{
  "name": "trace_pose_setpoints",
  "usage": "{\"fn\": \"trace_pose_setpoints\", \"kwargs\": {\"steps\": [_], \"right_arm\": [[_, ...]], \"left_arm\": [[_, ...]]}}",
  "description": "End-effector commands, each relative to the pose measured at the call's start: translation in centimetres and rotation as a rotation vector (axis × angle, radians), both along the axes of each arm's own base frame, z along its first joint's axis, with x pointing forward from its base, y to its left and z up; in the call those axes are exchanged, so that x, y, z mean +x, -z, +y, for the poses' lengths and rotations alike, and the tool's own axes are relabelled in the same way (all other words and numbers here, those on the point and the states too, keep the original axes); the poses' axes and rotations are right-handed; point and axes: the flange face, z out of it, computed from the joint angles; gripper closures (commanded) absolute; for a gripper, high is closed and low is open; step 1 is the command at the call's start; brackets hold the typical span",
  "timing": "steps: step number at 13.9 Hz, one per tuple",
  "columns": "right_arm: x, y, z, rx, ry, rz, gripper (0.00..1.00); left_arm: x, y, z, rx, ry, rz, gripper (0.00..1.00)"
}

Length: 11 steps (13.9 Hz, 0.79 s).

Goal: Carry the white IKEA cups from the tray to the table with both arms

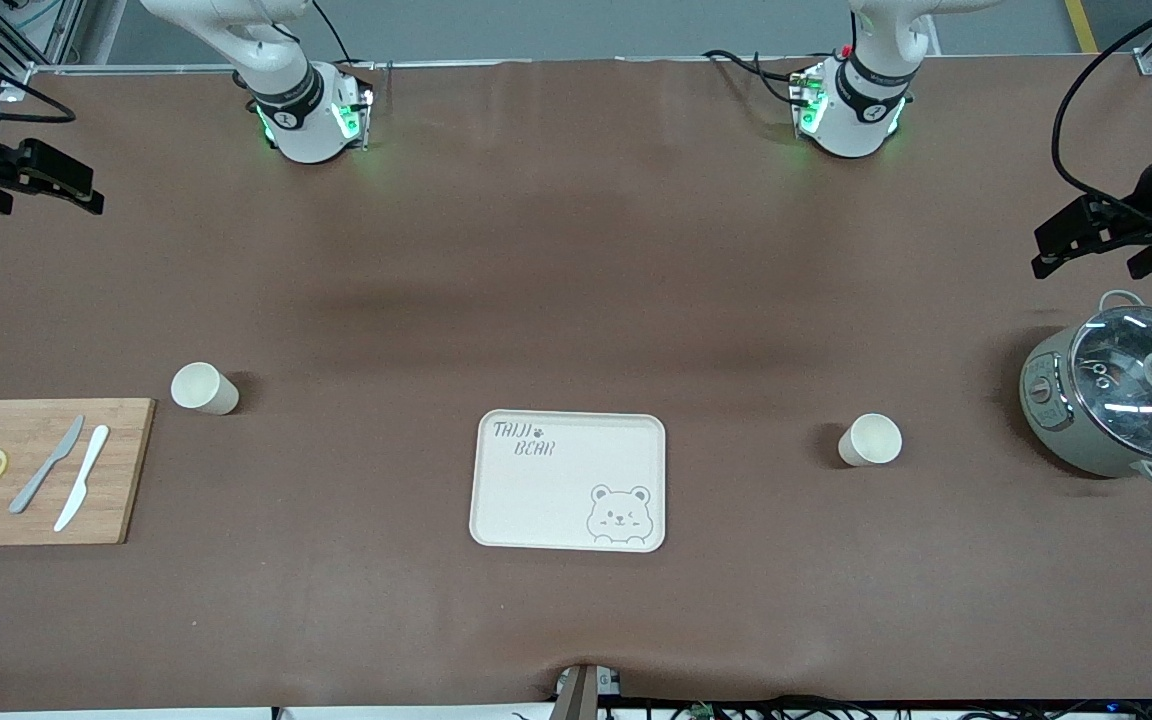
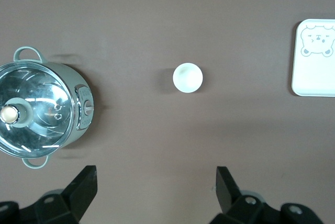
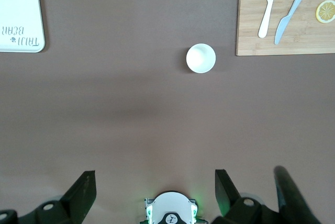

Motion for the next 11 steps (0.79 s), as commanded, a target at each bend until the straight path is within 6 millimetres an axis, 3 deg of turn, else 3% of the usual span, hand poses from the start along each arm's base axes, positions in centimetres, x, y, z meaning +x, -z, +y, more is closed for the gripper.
{"fn": "trace_pose_setpoints", "kwargs": {"steps": [1,11], "right_arm": [[-0.74,-0.32,-0.23,-0.018,0.006,-0.005,0.0],[-0.78,-0.26,-0.66,-0.015,0.013,0.002,0.0]], "left_arm": [[0.04,-0.33,-0.39,-0.022,0.021,-0.004,0.0],[-0.47,-0.07,-0.59,-0.016,0.028,0.033,0.0]]}}
